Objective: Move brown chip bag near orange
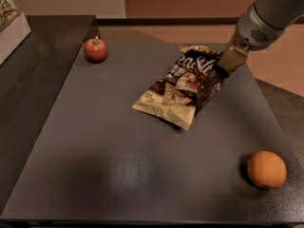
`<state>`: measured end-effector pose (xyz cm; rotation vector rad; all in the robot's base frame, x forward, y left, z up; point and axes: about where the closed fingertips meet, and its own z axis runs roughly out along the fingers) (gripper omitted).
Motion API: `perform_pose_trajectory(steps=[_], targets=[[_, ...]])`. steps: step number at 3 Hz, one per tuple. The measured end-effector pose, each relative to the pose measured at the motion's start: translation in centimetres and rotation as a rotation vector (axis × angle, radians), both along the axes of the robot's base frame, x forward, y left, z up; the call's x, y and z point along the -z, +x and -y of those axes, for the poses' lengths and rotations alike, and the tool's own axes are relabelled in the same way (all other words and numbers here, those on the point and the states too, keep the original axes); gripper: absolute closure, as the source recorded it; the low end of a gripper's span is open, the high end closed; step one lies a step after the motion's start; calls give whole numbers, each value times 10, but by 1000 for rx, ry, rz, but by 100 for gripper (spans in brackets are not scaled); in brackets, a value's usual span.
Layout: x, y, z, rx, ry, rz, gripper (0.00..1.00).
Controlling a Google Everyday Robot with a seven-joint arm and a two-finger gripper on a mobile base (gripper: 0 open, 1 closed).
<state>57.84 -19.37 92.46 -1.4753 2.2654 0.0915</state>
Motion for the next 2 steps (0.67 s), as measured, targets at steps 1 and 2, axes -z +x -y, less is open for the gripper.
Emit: perform_pose_trajectory(steps=[1,2], targets=[[-9,-26,20,40,-28,-16,100],[-10,-55,33,78,-38,-52,100]])
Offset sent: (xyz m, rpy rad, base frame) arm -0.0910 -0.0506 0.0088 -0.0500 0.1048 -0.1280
